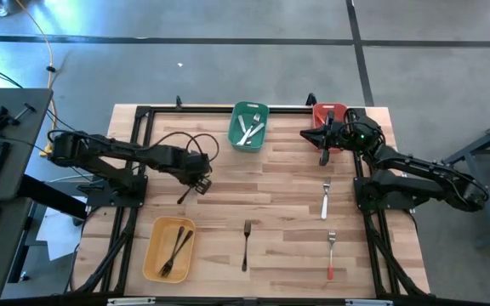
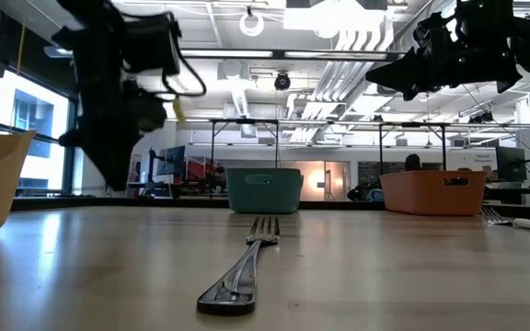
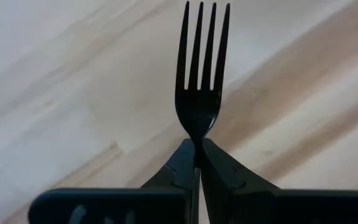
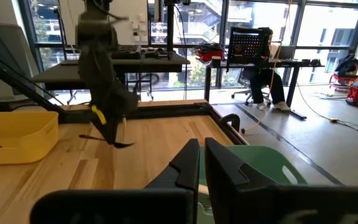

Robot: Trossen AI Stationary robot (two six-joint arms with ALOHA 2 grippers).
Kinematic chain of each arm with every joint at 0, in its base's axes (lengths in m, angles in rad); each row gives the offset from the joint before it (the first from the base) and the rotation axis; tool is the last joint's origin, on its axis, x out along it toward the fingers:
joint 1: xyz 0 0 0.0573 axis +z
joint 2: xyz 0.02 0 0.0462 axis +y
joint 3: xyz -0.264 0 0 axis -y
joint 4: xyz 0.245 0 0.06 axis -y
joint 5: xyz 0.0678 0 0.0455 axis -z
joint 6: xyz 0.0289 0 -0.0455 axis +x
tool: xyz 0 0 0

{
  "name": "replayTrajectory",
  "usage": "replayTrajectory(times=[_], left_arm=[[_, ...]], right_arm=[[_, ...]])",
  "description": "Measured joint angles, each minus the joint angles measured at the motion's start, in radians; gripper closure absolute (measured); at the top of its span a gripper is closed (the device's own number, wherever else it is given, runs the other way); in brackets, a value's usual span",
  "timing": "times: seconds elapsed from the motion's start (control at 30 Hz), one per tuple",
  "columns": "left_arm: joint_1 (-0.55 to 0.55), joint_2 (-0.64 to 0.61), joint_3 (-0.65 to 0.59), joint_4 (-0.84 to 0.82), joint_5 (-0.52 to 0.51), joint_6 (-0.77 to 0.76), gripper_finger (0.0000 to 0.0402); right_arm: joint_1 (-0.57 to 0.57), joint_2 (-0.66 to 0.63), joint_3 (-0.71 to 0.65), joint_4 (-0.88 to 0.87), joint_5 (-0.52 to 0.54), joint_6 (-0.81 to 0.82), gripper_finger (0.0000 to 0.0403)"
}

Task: Sort silverware by color (type)
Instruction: Put the black fork into the yellow bin

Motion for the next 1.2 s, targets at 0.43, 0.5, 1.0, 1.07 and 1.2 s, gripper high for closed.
replayTrajectory(times=[0.43, 0.5, 1.0, 1.07, 1.2], left_arm=[[-0.267, -0.172, 0.273, -0.241, -0.042, -0.360, 0.0400], [-0.365, -0.174, 0.302, -0.279, -0.070, -0.476, 0.0400], [-0.976, 0.066, 0.310, -0.282, -0.260, -1.329, 0.0401], [-1.001, 0.102, 0.310, -0.282, -0.262, -1.364, 0.0401], [-1.026, 0.162, 0.310, -0.294, -0.259, -1.378, 0.0401]], right_arm=[[0.000, 0.000, 0.000, -0.010, 0.000, -0.002, 0.0394], [0.000, 0.000, 0.000, -0.012, 0.000, -0.002, 0.0394], [0.000, 0.000, 0.000, -0.018, 0.000, -0.002, 0.0394], [0.000, 0.000, 0.000, -0.025, 0.000, -0.002, 0.0394], [0.000, 0.000, 0.000, -0.049, 0.000, -0.002, 0.0394]])
